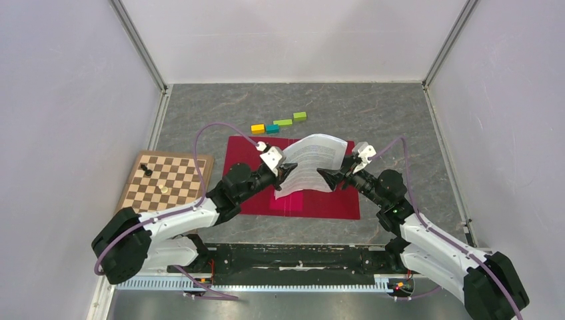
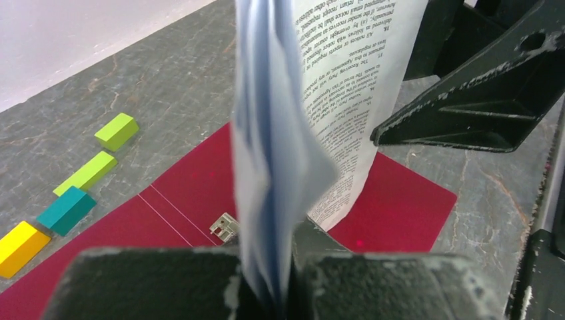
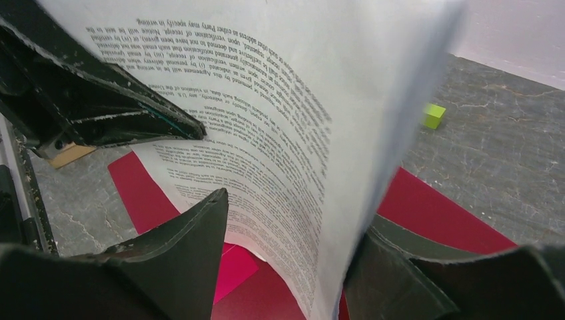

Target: Put the files into the folder

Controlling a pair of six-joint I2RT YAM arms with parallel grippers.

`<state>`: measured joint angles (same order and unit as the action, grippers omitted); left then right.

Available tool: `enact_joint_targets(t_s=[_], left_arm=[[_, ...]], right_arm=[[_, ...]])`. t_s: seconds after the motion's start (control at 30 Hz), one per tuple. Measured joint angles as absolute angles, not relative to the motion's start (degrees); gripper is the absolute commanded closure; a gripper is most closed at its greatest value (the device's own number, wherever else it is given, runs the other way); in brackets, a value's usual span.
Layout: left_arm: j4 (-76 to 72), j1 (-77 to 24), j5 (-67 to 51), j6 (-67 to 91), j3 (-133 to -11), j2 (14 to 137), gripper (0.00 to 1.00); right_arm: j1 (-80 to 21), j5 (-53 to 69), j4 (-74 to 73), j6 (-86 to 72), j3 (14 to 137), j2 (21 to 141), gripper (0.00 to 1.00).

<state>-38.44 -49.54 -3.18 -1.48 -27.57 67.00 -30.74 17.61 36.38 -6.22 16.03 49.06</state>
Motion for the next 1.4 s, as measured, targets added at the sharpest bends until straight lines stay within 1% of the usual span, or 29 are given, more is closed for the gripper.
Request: enact_joint_targets(t_s=[0.1,0.17,0.37,0.57,0.7,0.8,0.83,0.9,1.03,1.13,1.27,1.4], left_arm=[[-32.7,-49.5,-5.1,-1.7,-30.9,66.2,0.98],[-26.4,-49.5,-6.7,-2.4,-34.9,64.2,0.98],[-8.9,-49.5,-11.3,-5.8,-51.7,57.7,0.98],[2.4,-49.6,-13.9,-10.1,-61.1,50.3,0.98],[8.5,-49.6,-14.7,-12.1,-65.3,49.4,0.98],[11.2,-49.6,-15.5,-13.1,-66.0,48.9,0.98],[12.0,-49.6,-15.6,-13.3,-66.0,48.9,0.98],[13.3,-49.6,-15.6,-13.6,-66.0,48.9,0.98],[14.4,-49.6,-15.7,-13.8,-66.0,49.0,0.98],[14.3,-49.6,-15.7,-13.8,-66.0,49.0,0.98],[12.8,-49.6,-15.7,-13.8,-66.0,49.0,0.98],[11.3,-49.6,-16.3,-13.7,-66.0,49.1,0.98]], right_arm=[[-30.7,17.6,33.9,-5.1,16.4,47.8,0.29],[-30.7,17.6,31.0,-3.9,17.9,46.2,0.23],[-29.7,18.8,26.3,0.0,26.3,42.7,0.13],[-25.8,25.1,26.5,0.8,33.3,42.6,0.07],[-24.0,31.9,28.6,-0.5,37.6,44.5,0.06],[-23.9,36.0,30.4,-1.6,39.6,46.2,0.06],[-23.9,37.6,31.6,-2.5,39.9,46.7,0.07],[-23.9,40.6,34.4,-4.9,40.0,47.9,0.12],[-23.9,45.7,40.7,-10.8,40.0,50.8,0.28],[-23.9,47.9,44.8,-14.7,39.4,51.7,0.31],[-23.9,49.3,50.4,-18.9,36.5,51.6,0.44],[-23.9,49.5,52.8,-21.5,35.4,52.0,0.45]])
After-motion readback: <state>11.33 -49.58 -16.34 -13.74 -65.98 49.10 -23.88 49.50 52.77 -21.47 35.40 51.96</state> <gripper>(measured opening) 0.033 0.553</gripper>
